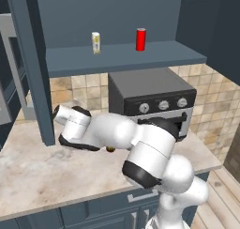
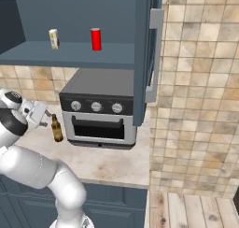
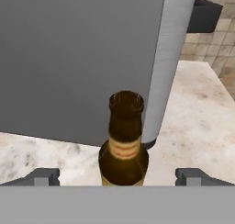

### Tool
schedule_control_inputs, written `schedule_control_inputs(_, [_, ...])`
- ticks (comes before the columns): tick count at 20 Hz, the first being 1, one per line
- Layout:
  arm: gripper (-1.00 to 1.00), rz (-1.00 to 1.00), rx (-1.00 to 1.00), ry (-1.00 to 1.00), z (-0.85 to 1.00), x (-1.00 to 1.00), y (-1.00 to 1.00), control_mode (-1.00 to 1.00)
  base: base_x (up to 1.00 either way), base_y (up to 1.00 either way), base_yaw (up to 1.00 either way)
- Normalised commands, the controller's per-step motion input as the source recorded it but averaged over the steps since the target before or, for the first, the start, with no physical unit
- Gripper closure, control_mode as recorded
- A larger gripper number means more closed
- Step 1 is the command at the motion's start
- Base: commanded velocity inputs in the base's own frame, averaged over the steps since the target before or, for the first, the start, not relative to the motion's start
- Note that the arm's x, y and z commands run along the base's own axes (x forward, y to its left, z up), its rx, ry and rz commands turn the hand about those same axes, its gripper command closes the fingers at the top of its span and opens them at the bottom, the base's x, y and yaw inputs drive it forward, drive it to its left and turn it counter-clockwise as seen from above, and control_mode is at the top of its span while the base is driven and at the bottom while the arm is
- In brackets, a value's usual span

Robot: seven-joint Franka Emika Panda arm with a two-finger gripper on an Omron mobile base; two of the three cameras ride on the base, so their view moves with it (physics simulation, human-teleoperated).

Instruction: Sort all alcoholic drinks to one cabinet, and non-alcoholic drinks to the other.

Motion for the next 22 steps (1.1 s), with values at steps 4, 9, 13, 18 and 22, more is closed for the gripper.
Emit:
schedule_control_inputs(4, [-1.00,-0.03,-0.09,0.00,-0.16,0.11,0.00,-1.00,0.00,0.00,0.00])
schedule_control_inputs(9, [-1.00,-0.04,-0.10,0.00,-0.10,0.05,0.00,-1.00,0.00,0.00,0.00])
schedule_control_inputs(13, [-1.00,-0.03,-0.08,0.00,0.00,0.00,0.00,-1.00,0.00,0.00,0.00])
schedule_control_inputs(18, [-1.00,-0.02,-0.03,0.04,0.00,0.00,-0.11,-1.00,0.00,0.00,0.00])
schedule_control_inputs(22, [-1.00,0.00,-0.01,0.04,0.00,0.00,-0.33,-1.00,0.00,0.00,0.00])
